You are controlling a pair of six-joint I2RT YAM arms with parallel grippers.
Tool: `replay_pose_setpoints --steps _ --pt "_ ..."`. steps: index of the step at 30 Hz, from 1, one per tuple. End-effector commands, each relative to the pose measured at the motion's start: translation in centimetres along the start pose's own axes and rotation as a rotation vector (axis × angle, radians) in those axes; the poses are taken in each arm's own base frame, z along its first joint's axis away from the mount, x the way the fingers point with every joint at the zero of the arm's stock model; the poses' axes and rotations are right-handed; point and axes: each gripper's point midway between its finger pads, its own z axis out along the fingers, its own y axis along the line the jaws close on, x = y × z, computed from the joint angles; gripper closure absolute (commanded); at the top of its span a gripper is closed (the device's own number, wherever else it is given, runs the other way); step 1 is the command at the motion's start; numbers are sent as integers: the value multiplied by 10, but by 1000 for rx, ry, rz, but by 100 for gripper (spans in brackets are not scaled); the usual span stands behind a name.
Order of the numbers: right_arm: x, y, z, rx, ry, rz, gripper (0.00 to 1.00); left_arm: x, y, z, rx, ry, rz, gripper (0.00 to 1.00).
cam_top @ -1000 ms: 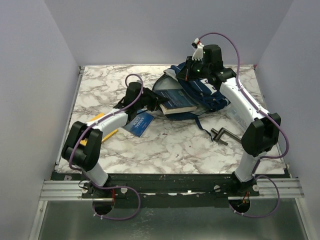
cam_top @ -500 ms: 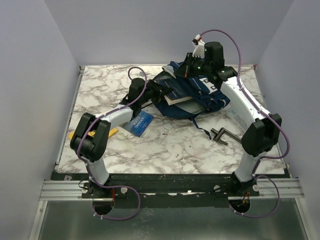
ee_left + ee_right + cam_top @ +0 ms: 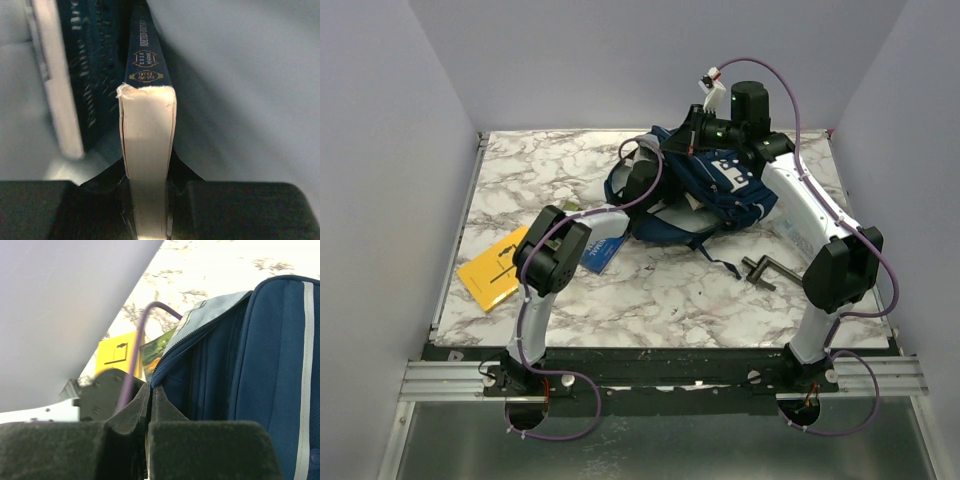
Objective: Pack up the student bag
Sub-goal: Place the book in the student bag.
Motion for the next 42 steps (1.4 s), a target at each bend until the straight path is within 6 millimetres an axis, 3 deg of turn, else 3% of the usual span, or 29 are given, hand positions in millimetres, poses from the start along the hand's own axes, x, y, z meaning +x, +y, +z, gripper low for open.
replay_pose_setpoints --steps 1,7,11,16,28,36,39,42 --pt "-34 78 -18 -310 -73 -96 100 -24 -53 41 200 -142 -77 100" --pt "-28 81 -24 -313 -61 -92 100 -37 -29 63 63 -209 -74 98" --pt "-22 71 -26 -246 -54 -105 100 -38 -16 59 10 -187 -46 67" --pt "-22 53 -29 -174 -72 -93 100 -28 -15 37 -36 -145 -21 35" --pt "-21 23 -40 -35 -86 -99 100 -18 -13 -22 -188 3 -27 18" --pt "-18 13 -41 18 -93 -99 100 -16 -12 -55 -198 22 21 25" --pt "-14 -10 -41 124 -87 -119 100 -6 -22 -79 -162 83 85 25" --pt "-6 -51 -48 328 -64 -152 100 6 -43 -116 -80 174 165 21"
